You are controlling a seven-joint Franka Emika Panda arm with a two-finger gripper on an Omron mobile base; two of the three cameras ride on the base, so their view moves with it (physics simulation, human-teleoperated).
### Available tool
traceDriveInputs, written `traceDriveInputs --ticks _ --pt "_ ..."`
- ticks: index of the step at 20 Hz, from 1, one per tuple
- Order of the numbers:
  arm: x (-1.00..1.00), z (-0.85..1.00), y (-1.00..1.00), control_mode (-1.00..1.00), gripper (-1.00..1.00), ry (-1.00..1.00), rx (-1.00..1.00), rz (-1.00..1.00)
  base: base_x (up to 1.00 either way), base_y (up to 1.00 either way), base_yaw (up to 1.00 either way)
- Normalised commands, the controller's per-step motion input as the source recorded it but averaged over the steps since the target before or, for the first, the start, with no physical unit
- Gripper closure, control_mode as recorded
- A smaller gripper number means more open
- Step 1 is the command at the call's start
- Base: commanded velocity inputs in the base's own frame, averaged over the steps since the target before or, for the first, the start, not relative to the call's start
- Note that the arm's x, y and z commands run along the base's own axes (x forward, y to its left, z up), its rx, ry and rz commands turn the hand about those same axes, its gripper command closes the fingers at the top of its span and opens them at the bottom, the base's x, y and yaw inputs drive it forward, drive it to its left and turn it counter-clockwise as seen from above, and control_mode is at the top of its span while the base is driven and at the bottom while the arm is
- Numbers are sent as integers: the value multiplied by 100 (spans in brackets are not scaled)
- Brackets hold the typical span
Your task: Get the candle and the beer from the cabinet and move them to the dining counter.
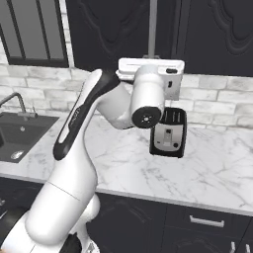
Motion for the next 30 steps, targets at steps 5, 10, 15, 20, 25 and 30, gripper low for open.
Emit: traceDriveInputs --ticks 5,10,15,20,25,30 --pt "-100 0 5 -100 100 -2 0 0 0 0 0" --pt "-100 0 8 -100 100 -2 0 0 0 0 0" --pt "-100 0 17 -100 100 0 0 0 0 0 0" --pt "-90 0 27 -100 100 0 0 0 0 0 0" --pt "-76 0 32 -100 100 0 0 0 0 0 0" --pt "-28 1 18 -100 100 1 -2 0 0 0 0"
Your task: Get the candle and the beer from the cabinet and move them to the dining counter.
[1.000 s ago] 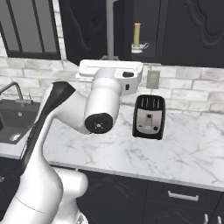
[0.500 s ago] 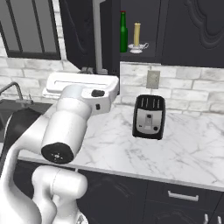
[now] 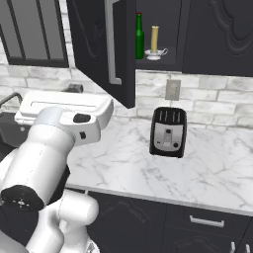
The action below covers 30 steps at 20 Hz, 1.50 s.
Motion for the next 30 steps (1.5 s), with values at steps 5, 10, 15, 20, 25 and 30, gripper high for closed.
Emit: traceDriveInputs --ticks 5,10,15,20,25,30 --pt "-2 -3 13 -100 100 6 0 1 0 0 0" --pt "-6 2 -48 -100 100 5 0 14 0 0 0" --pt "2 0 -87 -100 100 0 2 23 0 0 0" --pt "39 -4 -76 -100 100 -1 6 24 0 0 0" --pt "35 -2 -53 -100 100 -2 5 20 0 0 0" --pt "-11 0 -6 -100 100 -2 0 11 0 0 0"
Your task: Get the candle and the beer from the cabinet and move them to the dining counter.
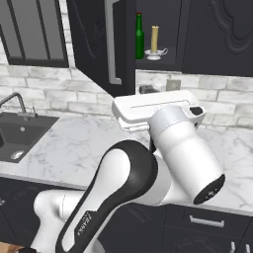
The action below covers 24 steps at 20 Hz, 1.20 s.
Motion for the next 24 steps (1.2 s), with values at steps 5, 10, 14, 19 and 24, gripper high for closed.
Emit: traceDriveInputs --ticks 5,10,14,19,24 --pt "13 -3 1 -100 100 -5 0 17 0 0 0" --pt "35 -1 19 -100 100 0 0 13 0 0 0" --pt "51 0 8 -100 100 0 0 3 0 0 0" --pt "50 0 0 -100 100 0 0 0 0 0 0" --pt "41 0 0 -100 -100 0 0 0 0 0 0"
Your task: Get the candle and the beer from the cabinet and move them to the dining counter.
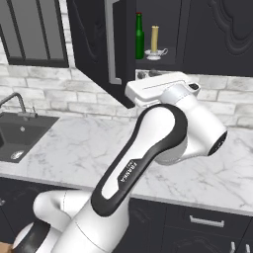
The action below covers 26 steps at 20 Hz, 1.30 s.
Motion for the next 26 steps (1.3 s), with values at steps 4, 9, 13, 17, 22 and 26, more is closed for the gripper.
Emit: traceDriveInputs --ticks 4,9,13,17,22,26 --pt "28 0 -1 -100 -100 0 0 0 0 0 0" --pt "22 0 -20 -100 -100 -1 0 6 0 0 0" --pt "3 0 -23 -100 -100 -2 0 16 0 0 0" --pt "0 0 19 -100 -100 0 -3 13 0 0 0" --pt "9 0 67 -100 -100 -5 -11 17 0 0 0" --pt "3 0 64 -100 -100 -3 -8 15 0 0 0"
